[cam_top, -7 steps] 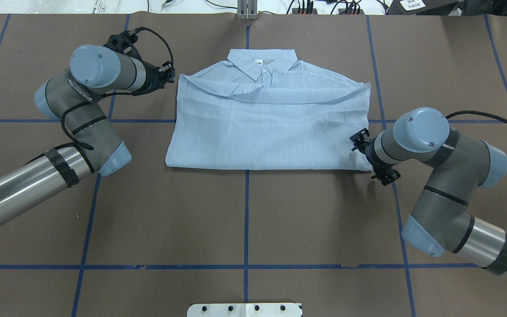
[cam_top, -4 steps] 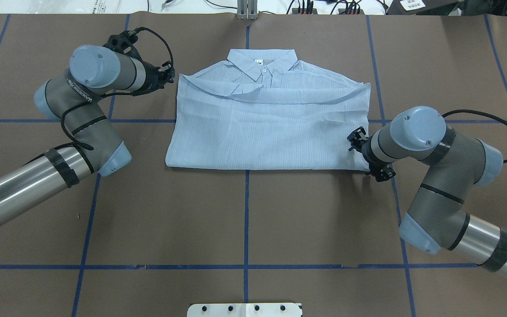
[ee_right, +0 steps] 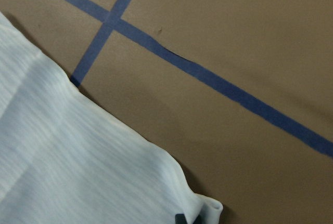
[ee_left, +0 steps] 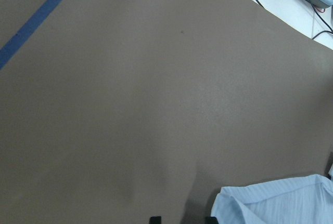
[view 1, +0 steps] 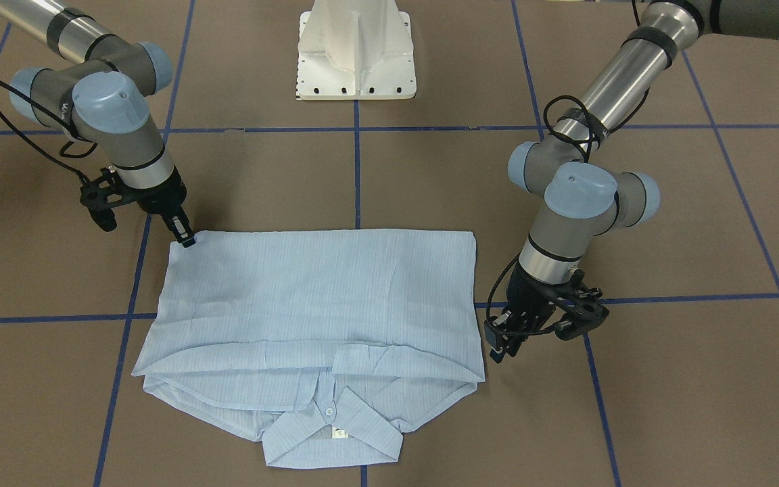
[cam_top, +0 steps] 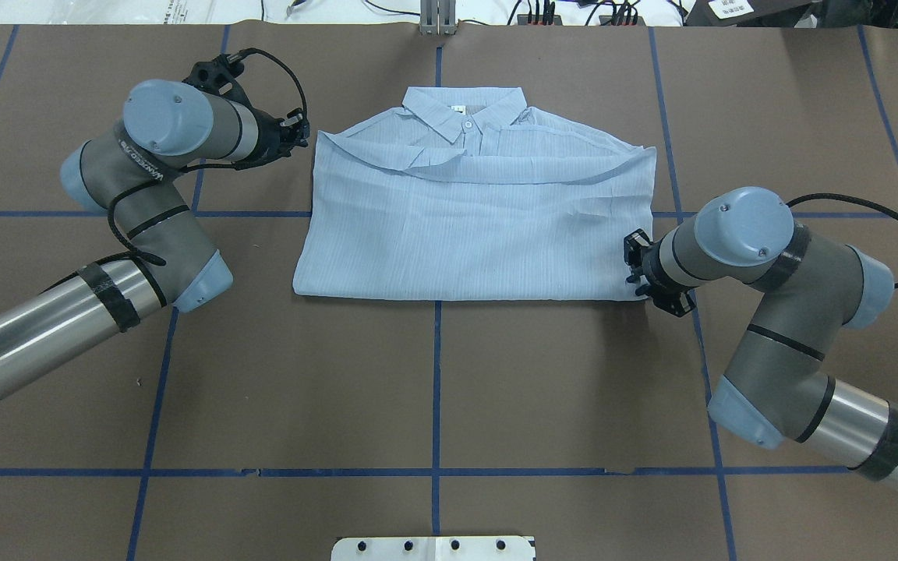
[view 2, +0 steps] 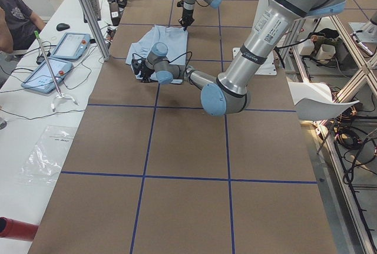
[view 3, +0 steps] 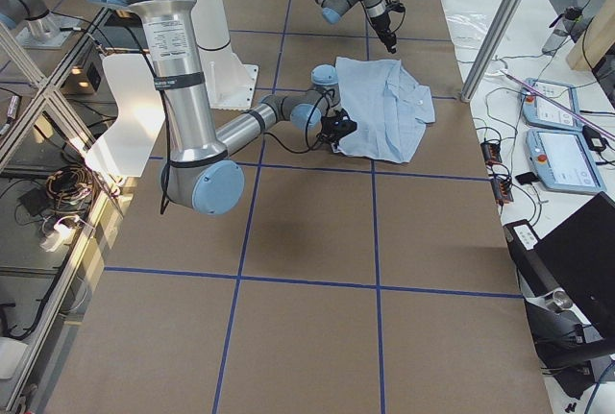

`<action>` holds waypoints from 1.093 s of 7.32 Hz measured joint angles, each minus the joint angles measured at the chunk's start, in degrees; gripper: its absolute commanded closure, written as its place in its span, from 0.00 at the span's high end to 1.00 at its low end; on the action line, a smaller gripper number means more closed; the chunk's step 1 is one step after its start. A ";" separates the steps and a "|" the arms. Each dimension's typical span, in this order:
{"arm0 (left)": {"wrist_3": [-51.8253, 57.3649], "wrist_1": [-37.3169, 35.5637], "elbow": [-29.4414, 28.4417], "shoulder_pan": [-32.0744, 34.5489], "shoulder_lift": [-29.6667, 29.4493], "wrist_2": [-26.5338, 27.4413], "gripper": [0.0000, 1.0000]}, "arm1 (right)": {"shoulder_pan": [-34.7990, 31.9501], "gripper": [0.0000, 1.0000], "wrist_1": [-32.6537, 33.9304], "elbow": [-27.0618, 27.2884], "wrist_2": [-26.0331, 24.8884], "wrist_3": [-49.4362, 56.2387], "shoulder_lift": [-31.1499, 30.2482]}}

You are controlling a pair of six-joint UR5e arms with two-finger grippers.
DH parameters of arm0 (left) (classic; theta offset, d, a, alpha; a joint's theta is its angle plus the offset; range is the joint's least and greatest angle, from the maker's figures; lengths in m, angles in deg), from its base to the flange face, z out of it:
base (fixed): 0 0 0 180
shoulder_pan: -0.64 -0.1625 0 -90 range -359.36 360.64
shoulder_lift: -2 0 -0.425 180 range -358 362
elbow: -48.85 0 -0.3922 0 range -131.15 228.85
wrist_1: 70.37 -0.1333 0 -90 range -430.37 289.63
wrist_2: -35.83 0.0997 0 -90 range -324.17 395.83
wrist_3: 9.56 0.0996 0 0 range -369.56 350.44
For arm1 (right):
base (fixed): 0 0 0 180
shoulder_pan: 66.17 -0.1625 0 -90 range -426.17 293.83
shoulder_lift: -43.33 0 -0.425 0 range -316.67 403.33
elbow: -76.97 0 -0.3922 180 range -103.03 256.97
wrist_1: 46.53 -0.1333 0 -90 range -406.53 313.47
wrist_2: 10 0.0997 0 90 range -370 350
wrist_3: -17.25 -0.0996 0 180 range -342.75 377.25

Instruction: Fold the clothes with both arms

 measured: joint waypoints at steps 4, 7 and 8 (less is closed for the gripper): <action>-0.94 -0.56 2.38 -0.23 0.27 -0.12 0.40 | 2.88 0.00 4.35 14.00 2.23 -0.30 -9.93; -2.78 -7.50 16.22 -2.28 4.15 -3.61 0.41 | 14.16 0.00 11.63 26.66 13.42 -1.40 -17.17; -4.85 -8.65 21.46 -3.53 6.64 -5.35 0.47 | 19.67 0.99 12.18 28.17 15.97 -3.67 -18.18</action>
